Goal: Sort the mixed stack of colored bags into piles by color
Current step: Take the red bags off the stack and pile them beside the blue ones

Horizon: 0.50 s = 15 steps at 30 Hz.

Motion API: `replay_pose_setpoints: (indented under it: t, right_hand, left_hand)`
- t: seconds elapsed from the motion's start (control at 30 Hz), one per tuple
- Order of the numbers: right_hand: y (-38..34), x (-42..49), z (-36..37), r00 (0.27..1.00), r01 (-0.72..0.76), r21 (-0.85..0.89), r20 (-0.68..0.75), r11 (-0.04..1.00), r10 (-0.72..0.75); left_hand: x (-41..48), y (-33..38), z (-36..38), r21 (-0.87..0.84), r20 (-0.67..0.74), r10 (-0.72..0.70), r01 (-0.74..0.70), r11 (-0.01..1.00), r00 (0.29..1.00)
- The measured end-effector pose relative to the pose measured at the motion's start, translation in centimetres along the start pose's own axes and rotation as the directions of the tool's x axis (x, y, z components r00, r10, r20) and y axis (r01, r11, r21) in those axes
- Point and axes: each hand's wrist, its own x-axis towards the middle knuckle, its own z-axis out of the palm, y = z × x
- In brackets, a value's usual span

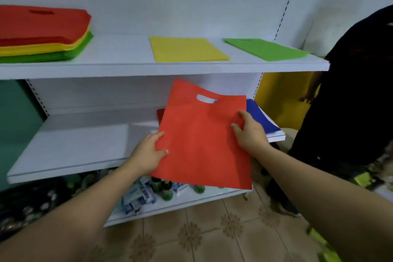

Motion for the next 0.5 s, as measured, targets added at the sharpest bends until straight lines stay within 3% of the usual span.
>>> replay_pose_setpoints:
  t: [0.5]
  right_hand:
    - [-0.1, 11.3, 10.3, 0.981, 0.013, -0.028, 0.195, 1.0, -0.008]
  left_hand:
    - [10.0, -7.7, 0.6, -0.011, -0.005, -0.141, 0.141, 0.99, 0.99]
